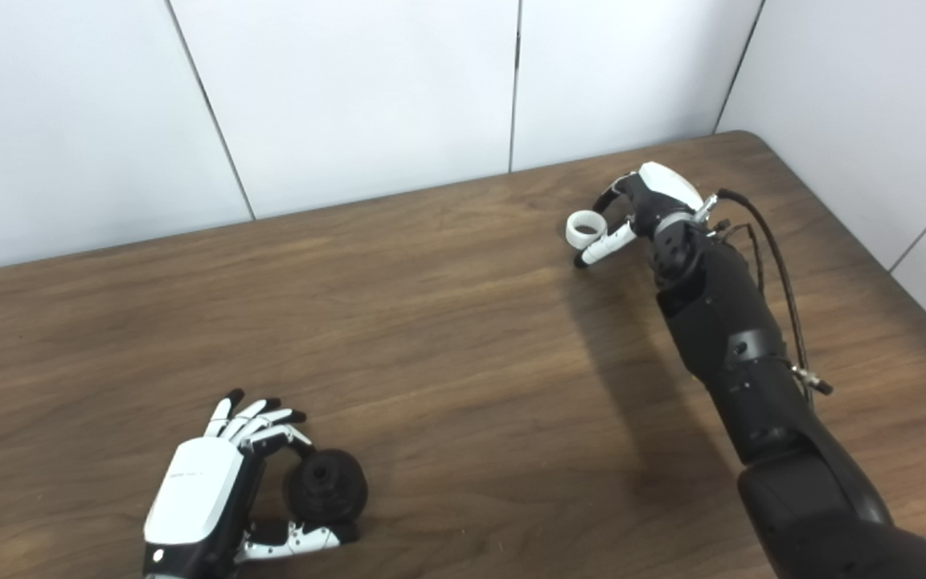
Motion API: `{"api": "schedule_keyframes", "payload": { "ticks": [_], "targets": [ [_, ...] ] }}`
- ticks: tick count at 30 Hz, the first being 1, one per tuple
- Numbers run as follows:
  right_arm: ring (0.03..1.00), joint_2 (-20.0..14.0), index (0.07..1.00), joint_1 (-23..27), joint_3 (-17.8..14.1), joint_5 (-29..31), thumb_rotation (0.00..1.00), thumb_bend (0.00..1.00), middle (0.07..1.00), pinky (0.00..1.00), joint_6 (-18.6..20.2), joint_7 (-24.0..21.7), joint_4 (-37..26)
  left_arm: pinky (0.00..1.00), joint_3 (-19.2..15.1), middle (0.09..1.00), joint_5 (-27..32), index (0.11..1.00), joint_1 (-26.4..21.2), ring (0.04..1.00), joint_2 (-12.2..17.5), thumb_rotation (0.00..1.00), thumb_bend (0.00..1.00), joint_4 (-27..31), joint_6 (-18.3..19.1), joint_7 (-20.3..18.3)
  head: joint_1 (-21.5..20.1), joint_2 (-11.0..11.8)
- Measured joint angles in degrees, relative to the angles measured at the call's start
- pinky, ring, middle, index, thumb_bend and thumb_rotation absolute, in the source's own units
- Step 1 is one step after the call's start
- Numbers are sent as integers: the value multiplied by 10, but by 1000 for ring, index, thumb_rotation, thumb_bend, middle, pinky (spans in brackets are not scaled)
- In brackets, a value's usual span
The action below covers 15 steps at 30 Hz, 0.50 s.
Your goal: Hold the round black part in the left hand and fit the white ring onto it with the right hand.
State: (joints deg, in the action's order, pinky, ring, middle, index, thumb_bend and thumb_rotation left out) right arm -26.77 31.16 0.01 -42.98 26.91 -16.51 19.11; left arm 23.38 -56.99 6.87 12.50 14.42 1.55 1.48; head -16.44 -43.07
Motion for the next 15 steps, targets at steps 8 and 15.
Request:
{"api": "schedule_keyframes", "payload": {
  "ticks": [8, 15],
  "targets": [
    [1000, 0, 665, 9, 10, 4, 172, 833, 934, 1000, 0, 3, 11, 1000, 0, 778, -1, 484, 0, 879, 0, 55, 525, 0, 0, 0, 5, -4],
    [1000, 0, 654, 14, 16, 14, 164, 828, 926, 1000, 0, 2, 12, 1000, 2, 778, -12, 484, 0, 879, -4, 56, 525, 0, 1, 0, 9, 0]
  ]
}}
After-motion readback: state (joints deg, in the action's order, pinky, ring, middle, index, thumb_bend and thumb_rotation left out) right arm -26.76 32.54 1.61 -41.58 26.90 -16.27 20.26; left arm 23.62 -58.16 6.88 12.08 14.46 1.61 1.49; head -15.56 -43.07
